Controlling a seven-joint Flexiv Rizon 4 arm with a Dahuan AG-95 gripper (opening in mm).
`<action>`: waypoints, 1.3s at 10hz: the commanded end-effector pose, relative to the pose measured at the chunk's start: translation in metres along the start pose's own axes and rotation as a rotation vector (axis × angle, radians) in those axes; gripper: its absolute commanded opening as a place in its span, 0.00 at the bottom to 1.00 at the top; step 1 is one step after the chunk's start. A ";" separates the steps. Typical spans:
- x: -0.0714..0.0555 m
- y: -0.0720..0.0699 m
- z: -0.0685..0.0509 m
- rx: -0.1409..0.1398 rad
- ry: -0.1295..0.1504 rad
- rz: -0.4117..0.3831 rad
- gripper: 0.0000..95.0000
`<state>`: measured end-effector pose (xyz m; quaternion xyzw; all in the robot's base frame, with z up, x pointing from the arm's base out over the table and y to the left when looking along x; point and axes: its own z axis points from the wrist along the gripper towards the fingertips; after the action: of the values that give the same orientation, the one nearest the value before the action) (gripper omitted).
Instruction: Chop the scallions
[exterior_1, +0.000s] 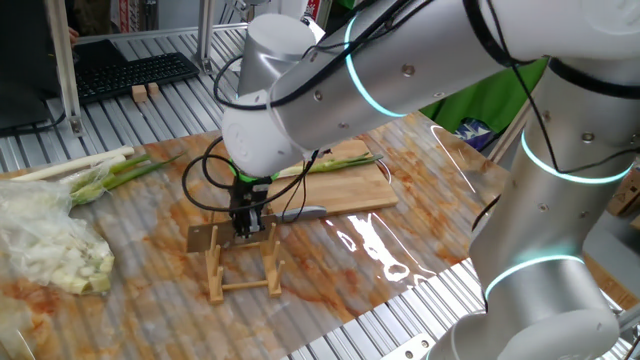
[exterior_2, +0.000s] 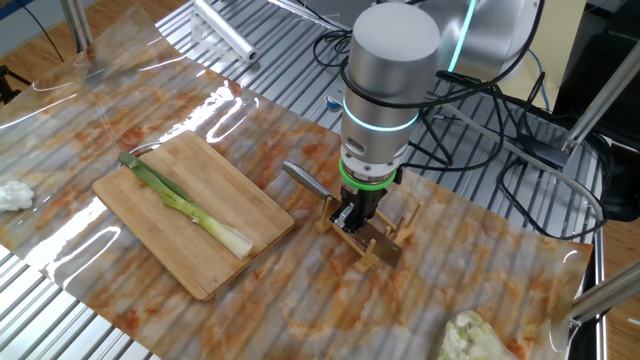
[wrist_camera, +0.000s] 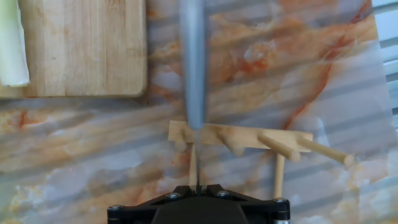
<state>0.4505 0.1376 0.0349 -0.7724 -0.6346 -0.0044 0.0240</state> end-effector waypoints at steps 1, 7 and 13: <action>0.000 -0.005 -0.007 0.001 -0.012 -0.003 0.00; -0.014 -0.016 -0.045 0.002 -0.024 -0.097 0.00; -0.024 -0.016 -0.065 -0.010 -0.037 -0.145 0.00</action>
<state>0.4338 0.1158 0.0989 -0.7230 -0.6908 0.0048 0.0085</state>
